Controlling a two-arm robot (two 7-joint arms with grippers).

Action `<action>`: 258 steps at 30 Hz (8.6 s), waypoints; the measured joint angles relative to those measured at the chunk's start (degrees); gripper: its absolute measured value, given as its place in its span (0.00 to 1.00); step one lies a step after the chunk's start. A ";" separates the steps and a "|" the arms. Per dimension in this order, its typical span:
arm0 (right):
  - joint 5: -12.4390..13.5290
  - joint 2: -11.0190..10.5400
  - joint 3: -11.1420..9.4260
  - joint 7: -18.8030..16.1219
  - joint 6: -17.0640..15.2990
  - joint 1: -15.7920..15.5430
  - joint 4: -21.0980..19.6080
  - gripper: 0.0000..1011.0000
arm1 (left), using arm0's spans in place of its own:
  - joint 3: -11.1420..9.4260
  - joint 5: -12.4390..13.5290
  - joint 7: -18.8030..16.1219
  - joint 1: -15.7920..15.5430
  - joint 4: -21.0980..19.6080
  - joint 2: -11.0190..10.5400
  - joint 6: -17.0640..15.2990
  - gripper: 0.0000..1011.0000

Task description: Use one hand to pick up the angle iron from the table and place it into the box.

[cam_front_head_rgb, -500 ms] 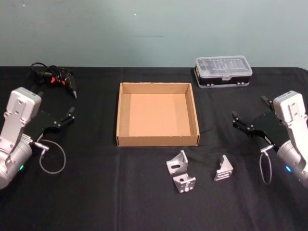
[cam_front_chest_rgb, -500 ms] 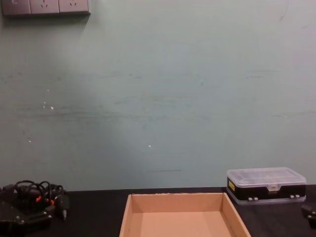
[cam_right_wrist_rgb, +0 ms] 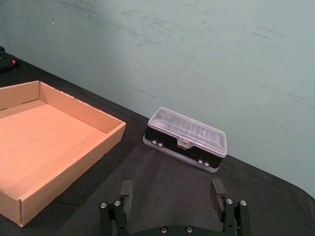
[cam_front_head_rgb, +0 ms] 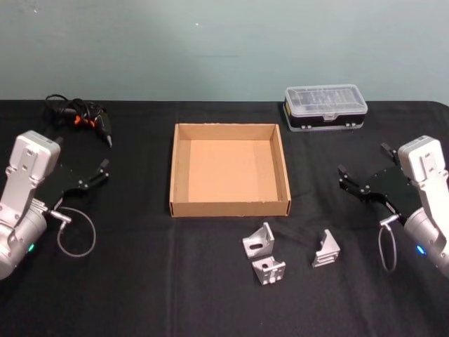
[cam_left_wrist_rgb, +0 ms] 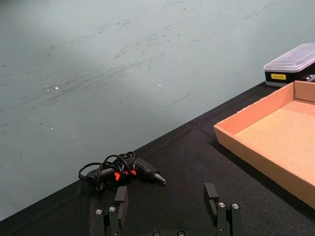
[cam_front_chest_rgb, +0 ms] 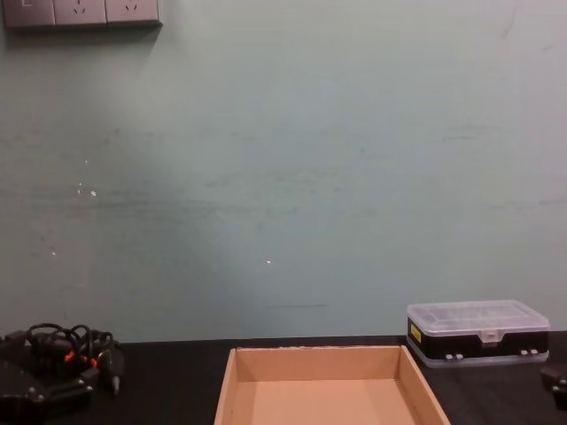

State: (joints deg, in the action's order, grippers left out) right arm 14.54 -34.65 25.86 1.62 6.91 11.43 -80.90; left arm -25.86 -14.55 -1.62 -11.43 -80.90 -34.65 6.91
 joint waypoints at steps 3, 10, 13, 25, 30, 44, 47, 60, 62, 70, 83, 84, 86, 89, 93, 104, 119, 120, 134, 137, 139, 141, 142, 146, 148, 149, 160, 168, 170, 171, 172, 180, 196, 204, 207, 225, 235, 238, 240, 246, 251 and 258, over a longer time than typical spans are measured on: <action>0.00 0.00 0.00 0.00 0.00 0.00 0.00 0.99 | 0.00 0.00 0.00 0.00 0.00 0.00 0.00 1.00; 0.00 0.00 0.00 0.00 0.00 0.00 0.00 0.99 | 0.00 0.00 0.00 0.00 0.00 0.00 0.00 1.00; 0.00 0.00 0.00 0.00 0.00 0.00 0.00 0.99 | 0.00 0.00 0.00 0.00 0.00 0.00 0.00 1.00; 0.00 0.00 0.00 0.00 0.00 0.00 0.00 0.99 | 0.00 0.00 0.00 0.00 0.00 0.00 0.00 1.00; 0.00 0.00 0.00 0.00 0.00 0.00 0.00 0.99 | 0.00 0.00 0.00 0.00 0.00 0.00 0.00 1.00; 0.00 0.00 0.00 0.00 0.00 0.00 0.00 0.99 | 0.00 0.00 0.00 0.00 0.00 0.00 0.00 1.00; -0.05 0.07 -0.04 -0.03 0.04 0.00 -0.01 0.99 | 0.00 0.00 0.00 0.00 0.00 0.00 0.00 1.00; 3.52 -1.39 -3.17 -4.45 -2.06 -4.97 -9.75 0.99 | 0.00 0.00 0.00 0.00 0.00 0.00 0.00 1.00; 4.49 -2.21 -3.81 -5.20 -2.90 -6.15 -11.61 0.99 | 0.00 0.00 0.00 0.00 0.00 0.00 0.00 1.00; 12.65 -7.81 -7.08 -14.16 -7.43 -12.37 -18.90 0.99 | 0.00 0.00 0.00 0.00 0.00 0.00 0.00 1.00; 15.16 -12.99 -5.77 -27.37 -14.61 -12.47 -19.71 0.99 | 0.00 0.00 0.00 0.00 0.00 0.00 0.00 1.00; 15.06 -12.99 -5.62 -27.47 -15.25 -12.35 -19.66 0.99 | 0.00 0.00 0.00 0.00 0.00 0.00 0.00 1.00; 14.55 -12.91 -5.33 -27.59 -17.07 -12.12 -19.64 0.99 | 0.00 0.00 0.00 0.00 0.00 0.00 0.00 1.00; 13.78 -12.46 -5.30 -26.75 -19.03 -12.16 -19.75 0.99 | 0.00 0.00 0.00 0.00 0.00 0.00 0.00 1.00; 13.14 -11.71 -5.67 -25.12 -20.57 -12.45 -19.97 0.99 | 0.00 0.00 0.00 0.00 0.00 0.00 0.00 1.00; 10.84 -9.18 -6.84 -21.68 -23.90 -13.40 -20.49 0.99 | 0.00 0.00 0.00 0.00 0.00 0.00 0.00 1.00; 9.52 -5.99 -7.70 -22.36 -25.16 -12.81 -18.57 0.99 | 0.00 0.00 0.00 0.00 0.00 0.00 0.00 1.00; 9.35 -5.70 -7.73 -22.50 -25.28 -12.70 -18.41 0.99 | 0.00 0.00 0.00 0.00 0.00 0.00 0.00 1.00; 7.91 -3.03 -7.80 -21.95 -28.88 -12.12 -18.15 0.99 | 0.00 0.00 0.00 0.00 0.00 0.00 0.00 1.00; 7.57 -2.63 -7.80 -21.76 -29.21 -12.01 -18.16 0.99 | 0.00 0.00 0.00 0.00 0.00 0.00 0.00 1.00; 7.22 -2.33 -7.80 -21.59 -29.42 -11.89 -18.12 0.99 | 0.00 0.00 0.00 0.00 0.00 0.00 0.00 1.00; 6.88 -2.00 -7.82 -21.52 -29.46 -11.86 -18.02 0.99 | 0.00 0.00 0.00 0.00 0.00 0.00 0.00 1.00; 6.78 -1.92 -7.86 -21.49 -29.46 -11.85 -17.99 0.99 | 0.00 0.00 0.00 0.00 0.00 0.00 0.00 1.00; 6.79 -1.95 -7.86 -21.48 -29.47 -11.85 -17.99 0.99 | 0.00 0.00 0.00 0.00 0.00 0.00 0.00 1.00; 6.82 -1.97 -7.86 -21.47 -29.47 -11.85 -17.99 0.99 | 0.00 0.00 0.00 0.00 0.00 0.00 0.00 1.00; 6.82 -1.98 -7.86 -21.47 -29.47 -11.85 -17.99 0.99 | 0.00 0.00 0.00 0.00 0.00 0.00 0.00 1.00; 6.96 -2.08 -7.83 -21.47 -29.44 -11.90 -18.00 0.81 | 0.00 0.00 0.00 0.00 0.00 0.00 0.00 1.00; 6.99 -2.12 -7.78 -21.47 -29.41 -11.90 -18.03 0.60 | 0.00 0.00 0.00 0.00 0.00 0.00 0.00 1.00; 7.00 -2.13 -7.78 -21.47 -29.40 -11.90 -18.05 0.58 | 0.00 0.00 0.00 0.00 0.00 0.00 0.00 1.00; 7.01 -2.14 -7.77 -21.47 -29.40 -11.90 -18.06 0.57 | 0.00 0.00 0.00 0.00 0.00 0.00 0.00 1.00; 7.01 -2.14 -7.77 -21.47 -29.40 -11.90 -18.06 0.56 | 0.00 0.00 0.00 0.00 0.00 0.00 0.00 1.00; 7.04 -2.16 -7.77 -21.47 -29.39 -11.90 -18.09 0.56 | 0.00 0.00 0.00 0.00 0.00 0.00 0.00 1.00; 4.28 -0.15 -8.75 -21.74 -26.13 -9.30 -21.10 0.56 | 0.00 0.00 0.00 0.00 0.00 0.00 0.00 1.00; 2.46 3.62 -4.21 -25.93 -28.41 3.31 -14.12 0.56 | 0.00 0.00 0.00 0.00 0.00 0.00 0.00 1.00; 1.74 5.74 -2.10 -27.68 -29.07 9.15 -9.33 0.56 | 0.00 0.00 0.00 0.00 0.00 0.00 0.00 1.00; -1.23 18.71 6.94 -32.49 -28.54 29.73 19.56 0.56 | 0.00 0.00 0.00 0.00 0.00 0.00 0.00 1.00; -3.28 22.64 8.25 -32.07 -27.73 33.21 28.28 0.56 | 0.00 0.00 0.00 0.00 0.00 0.00 0.00 1.00; -3.69 23.20 8.33 -32.12 -27.69 33.87 30.02 0.56 | 0.00 0.00 0.00 0.00 0.00 0.00 0.00 1.00; -4.05 23.60 8.40 -32.31 -27.57 34.36 31.36 0.56 | 0.00 0.00 0.00 0.00 0.00 0.00 0.00 1.00; -5.15 24.26 8.61 -32.79 -26.90 35.20 33.59 0.56 | 0.00 0.00 0.00 0.00 0.00 0.00 0.00 1.00; -5.75 24.59 8.69 -33.20 -26.69 35.65 34.70 0.56 | 0.00 0.00 0.00 0.00 0.00 0.00 0.00 1.00; -5.64 24.48 8.65 -33.17 -26.72 35.53 34.40 0.56 | 0.00 0.00 0.00 0.00 0.00 0.00 0.00 1.00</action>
State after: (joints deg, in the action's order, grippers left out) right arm 8.90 -10.17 34.51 -31.55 -19.81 46.96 -46.50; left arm -25.86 -14.55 -1.62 -11.43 -80.90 -34.65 6.91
